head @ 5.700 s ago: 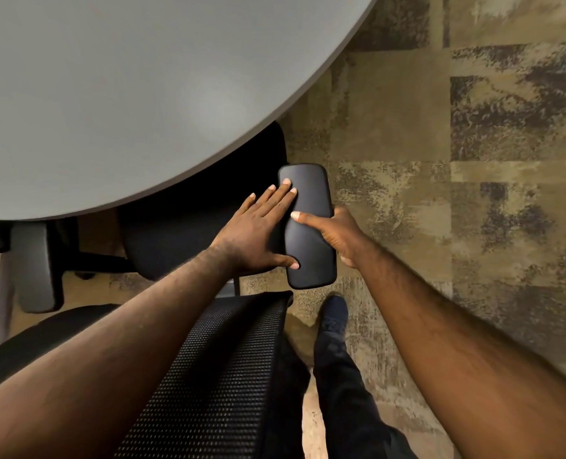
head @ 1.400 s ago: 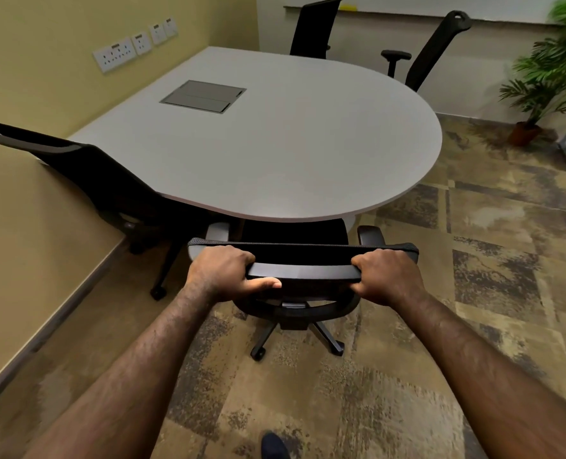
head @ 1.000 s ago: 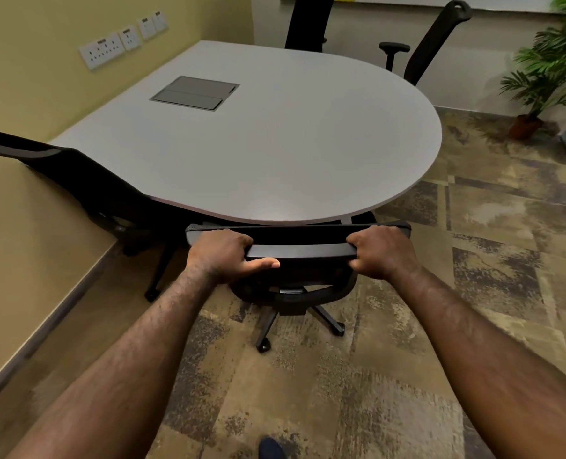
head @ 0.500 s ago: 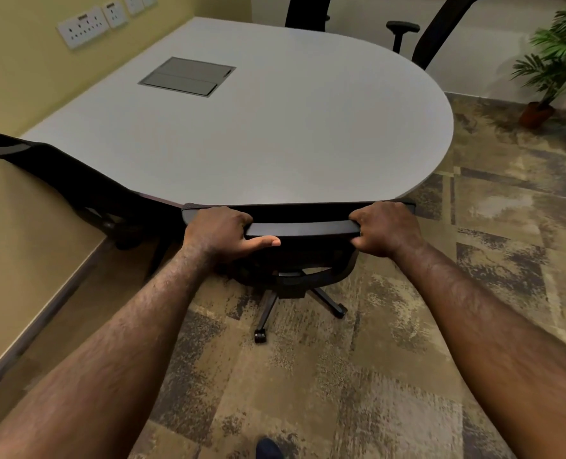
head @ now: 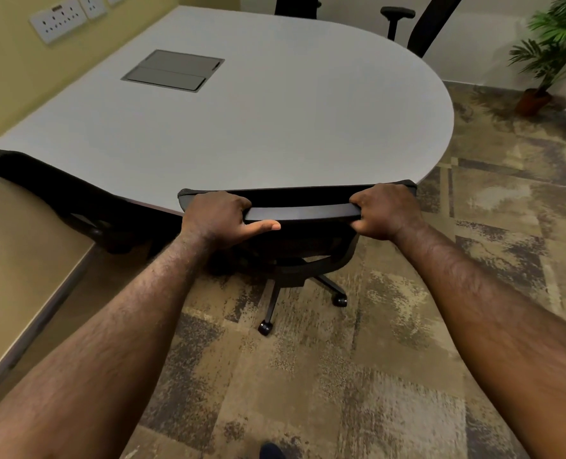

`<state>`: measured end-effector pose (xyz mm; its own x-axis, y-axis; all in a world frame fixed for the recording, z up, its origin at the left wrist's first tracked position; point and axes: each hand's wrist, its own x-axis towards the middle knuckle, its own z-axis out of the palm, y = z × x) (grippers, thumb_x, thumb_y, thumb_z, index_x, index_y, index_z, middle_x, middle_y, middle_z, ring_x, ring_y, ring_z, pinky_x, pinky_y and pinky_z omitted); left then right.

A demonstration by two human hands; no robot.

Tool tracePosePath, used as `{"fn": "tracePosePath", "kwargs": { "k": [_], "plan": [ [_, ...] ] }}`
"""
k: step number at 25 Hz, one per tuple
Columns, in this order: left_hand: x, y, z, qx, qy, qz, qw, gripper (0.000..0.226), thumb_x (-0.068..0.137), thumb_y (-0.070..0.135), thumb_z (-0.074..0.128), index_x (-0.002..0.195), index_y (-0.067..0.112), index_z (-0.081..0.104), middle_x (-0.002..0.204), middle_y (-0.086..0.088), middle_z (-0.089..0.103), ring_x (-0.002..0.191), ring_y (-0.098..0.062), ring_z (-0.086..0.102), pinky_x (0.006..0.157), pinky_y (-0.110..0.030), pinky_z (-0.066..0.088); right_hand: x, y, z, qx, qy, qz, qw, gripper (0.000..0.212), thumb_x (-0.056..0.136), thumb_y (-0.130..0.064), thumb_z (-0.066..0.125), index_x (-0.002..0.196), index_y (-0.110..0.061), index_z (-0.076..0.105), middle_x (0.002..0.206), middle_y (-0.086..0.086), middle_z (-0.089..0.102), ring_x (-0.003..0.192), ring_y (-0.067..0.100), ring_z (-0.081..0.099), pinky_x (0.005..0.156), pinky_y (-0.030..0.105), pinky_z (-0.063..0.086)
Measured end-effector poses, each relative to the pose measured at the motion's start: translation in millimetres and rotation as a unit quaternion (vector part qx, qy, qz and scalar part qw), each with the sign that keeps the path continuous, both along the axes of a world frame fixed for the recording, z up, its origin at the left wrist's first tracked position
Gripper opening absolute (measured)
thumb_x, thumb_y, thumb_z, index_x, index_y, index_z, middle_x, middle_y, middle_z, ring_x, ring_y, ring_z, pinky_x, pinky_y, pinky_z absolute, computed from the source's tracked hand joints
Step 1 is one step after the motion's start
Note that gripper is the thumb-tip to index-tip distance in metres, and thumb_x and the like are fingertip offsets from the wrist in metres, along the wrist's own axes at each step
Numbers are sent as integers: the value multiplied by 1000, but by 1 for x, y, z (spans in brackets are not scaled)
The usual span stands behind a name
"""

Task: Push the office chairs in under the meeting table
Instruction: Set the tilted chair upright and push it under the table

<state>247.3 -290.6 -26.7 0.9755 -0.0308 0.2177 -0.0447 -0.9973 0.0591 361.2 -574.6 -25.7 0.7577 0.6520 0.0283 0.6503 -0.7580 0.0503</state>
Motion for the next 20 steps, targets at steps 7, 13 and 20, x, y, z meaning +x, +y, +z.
{"fn": "tracePosePath", "kwargs": {
  "k": [7, 13, 20],
  "plan": [
    [17, 3, -5, 11, -12, 2, 1000, 78, 70, 96, 28, 49, 22, 39, 41, 6, 40, 36, -9, 39, 42, -18, 21, 21, 3, -4, 9, -19, 17, 1000, 20, 65, -41, 63, 63, -24, 51, 53, -7, 42, 53, 21, 41, 55, 29, 27],
    [14, 1, -3, 8, -14, 5, 1000, 78, 68, 97, 25, 50, 22, 37, 43, 6, 40, 38, -9, 39, 42, -18, 21, 17, 1, -4, 17, -19, 5, 1000, 17, 64, -38, 61, 64, -25, 49, 55, -6, 45, 55, 22, 45, 54, 29, 30],
    [2, -1, -2, -30, -16, 2, 999, 74, 69, 94, 33, 72, 22, 51, 69, 7, 55, 62, -13, 52, 48, -25, 33, -16, -8, -11, 128, -76, -13, 989, 47, 72, -54, 68, 100, -19, 56, 94, 2, 59, 91, 27, 54, 85, 43, 36]
  ]
}}
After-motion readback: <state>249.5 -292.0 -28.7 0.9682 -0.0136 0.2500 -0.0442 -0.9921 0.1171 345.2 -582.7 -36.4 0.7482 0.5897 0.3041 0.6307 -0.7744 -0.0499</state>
